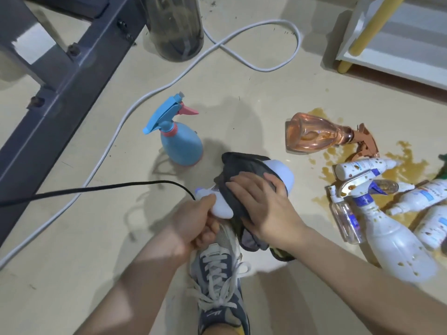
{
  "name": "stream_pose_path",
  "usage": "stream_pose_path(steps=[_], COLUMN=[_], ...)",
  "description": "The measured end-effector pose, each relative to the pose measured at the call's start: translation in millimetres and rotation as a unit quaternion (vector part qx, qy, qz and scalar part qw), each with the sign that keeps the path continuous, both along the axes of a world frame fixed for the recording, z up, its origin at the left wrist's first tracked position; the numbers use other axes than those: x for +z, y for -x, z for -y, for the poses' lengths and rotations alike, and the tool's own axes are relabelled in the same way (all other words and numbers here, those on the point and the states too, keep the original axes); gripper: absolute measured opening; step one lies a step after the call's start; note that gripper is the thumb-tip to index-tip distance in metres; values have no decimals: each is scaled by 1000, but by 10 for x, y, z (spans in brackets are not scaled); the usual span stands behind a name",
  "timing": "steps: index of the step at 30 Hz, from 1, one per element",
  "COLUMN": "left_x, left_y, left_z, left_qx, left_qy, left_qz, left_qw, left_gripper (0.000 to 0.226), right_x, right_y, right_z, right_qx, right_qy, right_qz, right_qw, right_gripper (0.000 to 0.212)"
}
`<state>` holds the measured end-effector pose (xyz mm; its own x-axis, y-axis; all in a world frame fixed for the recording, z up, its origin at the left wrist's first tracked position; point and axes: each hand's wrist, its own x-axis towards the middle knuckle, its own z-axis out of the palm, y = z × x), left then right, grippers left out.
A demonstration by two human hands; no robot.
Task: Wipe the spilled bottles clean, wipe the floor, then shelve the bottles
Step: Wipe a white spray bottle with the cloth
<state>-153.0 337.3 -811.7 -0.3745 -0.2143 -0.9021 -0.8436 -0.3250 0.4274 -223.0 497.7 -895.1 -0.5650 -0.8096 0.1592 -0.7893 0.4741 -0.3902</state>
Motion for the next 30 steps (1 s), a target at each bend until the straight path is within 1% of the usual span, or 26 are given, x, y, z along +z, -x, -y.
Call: stream_pose_path(steps=[2,3,4,5,6,7,8,9,10,12,13,14,15,16,17,18,19,20,21,22,23,25,26,27,29,30], left_x=[64,95,126,148,172,204,188,157,159,169,152,151,140,140,130,165,175,183,186,193,211,226,220,195,237,272], left_y=[-21,-34,-51,-67,-66,-53,-28,3,54,141,168,183,191,198,195,211,228,248,268,284,281,288,284,245,182,154], left_z=[11,7,16,42,83,125,159,179,170,139,121,97,84,74,64,38,0,-56,-133,-205,-267,-322,-335,-352,-416,-455], left_qx=[-89,-140,-183,-206,-227,-273,-333,-396,-433,-442,-432,-428,-419,-405,-389,-378,-374,-380,-394,-415,-421,-406,-401,-405,-401,-394], left_qy=[19,67,159,281,399,478,507,505,487,477,498,513,515,509,505,501,493,487,501,520,528,516,511,510,498,487], left_qz=[-21,-51,-89,-139,-197,-247,-293,-321,-325,-314,-315,-308,-312,-321,-330,-325,-315,-299,-285,-273,-270,-286,-302,-313,-352,-369], left_qw=[996,987,966,927,866,798,739,697,685,692,683,677,680,689,696,707,720,727,716,695,686,698,698,691,684,687], left_gripper=[34,33,28,19,14,25,37,46,49,48,48,48,47,44,40,36,34,31,26,22,21,19,21,22,15,15], right_x=[5,35,80,125,160,204,262,330,385,500,557,632,716,845,933,1032,1101,1166,1145,1093,1015,905,886,870,840,854], right_y=[130,154,161,189,247,315,372,409,435,432,449,482,517,533,529,481,391,287,184,92,52,128,184,276,528,626], right_z=[-25,0,47,94,129,146,147,140,129,95,47,-13,-93,-156,-170,-125,-47,76,205,301,341,313,289,268,225,194], right_qx=[-32,-57,-83,-102,-110,-107,-93,-69,-36,3,-6,-16,-40,-69,-104,-128,-142,-148,-152,-165,-186,-236,-259,-286,-363,-400], right_qy=[21,39,57,70,75,72,70,73,82,87,83,78,87,118,158,201,232,244,232,208,196,187,179,176,189,191], right_qz=[15,34,53,74,93,115,142,178,220,315,354,409,467,536,581,602,580,526,428,330,268,249,265,304,395,430], right_qw=[999,997,994,990,987,985,983,979,971,945,932,909,879,833,792,762,768,801,860,906,925,920,911,892,822,787], right_gripper=[43,40,38,37,38,40,42,40,37,33,32,28,23,19,19,23,27,29,33,36,37,44,47,49,51,47])
